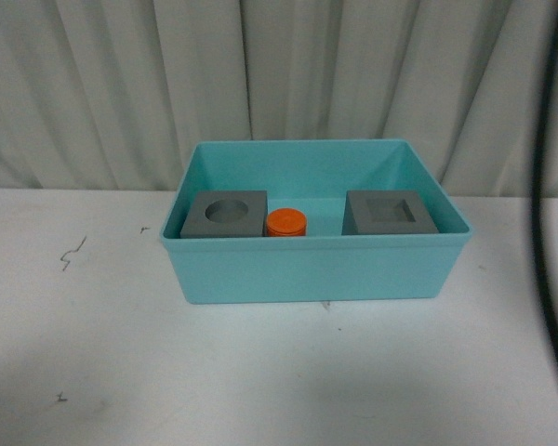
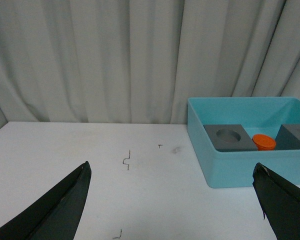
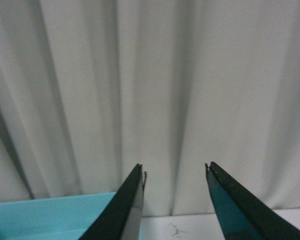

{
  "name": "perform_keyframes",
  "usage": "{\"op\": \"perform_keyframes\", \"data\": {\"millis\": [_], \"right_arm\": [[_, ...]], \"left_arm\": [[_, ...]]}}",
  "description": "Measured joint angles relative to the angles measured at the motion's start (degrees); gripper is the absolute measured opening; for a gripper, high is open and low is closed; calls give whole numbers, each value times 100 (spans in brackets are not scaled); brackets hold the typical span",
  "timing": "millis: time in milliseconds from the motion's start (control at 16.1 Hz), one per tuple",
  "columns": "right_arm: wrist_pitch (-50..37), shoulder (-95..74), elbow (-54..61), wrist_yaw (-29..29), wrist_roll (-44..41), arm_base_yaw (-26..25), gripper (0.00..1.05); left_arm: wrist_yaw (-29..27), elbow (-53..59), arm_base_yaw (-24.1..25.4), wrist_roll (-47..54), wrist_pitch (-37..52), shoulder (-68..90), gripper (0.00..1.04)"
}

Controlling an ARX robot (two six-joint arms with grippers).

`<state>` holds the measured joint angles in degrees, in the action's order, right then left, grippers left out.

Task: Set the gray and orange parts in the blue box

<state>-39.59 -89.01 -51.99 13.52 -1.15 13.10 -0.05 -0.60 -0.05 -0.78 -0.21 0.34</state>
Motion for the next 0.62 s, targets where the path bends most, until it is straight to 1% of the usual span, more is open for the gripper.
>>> {"op": "perform_keyframes", "data": {"millis": [62, 186, 249, 435, 621], "right_arm": [[-374, 522, 664, -39, 15, -173, 33], [-680, 1014, 1856, -348, 24, -284, 8], [-763, 1174, 2334, -496, 31, -372, 2], [-1003, 2044, 3209, -629, 31, -680, 2], [-918, 2573, 3845, -879, 31, -804, 2]], "left_arm": [[4, 0, 0, 0, 0, 0, 98], [4, 0, 0, 0, 0, 0, 98], [0, 0, 0, 0, 0, 0, 98], [4, 0, 0, 0, 2, 0, 98], [2, 0, 0, -2, 0, 0, 98]]}}
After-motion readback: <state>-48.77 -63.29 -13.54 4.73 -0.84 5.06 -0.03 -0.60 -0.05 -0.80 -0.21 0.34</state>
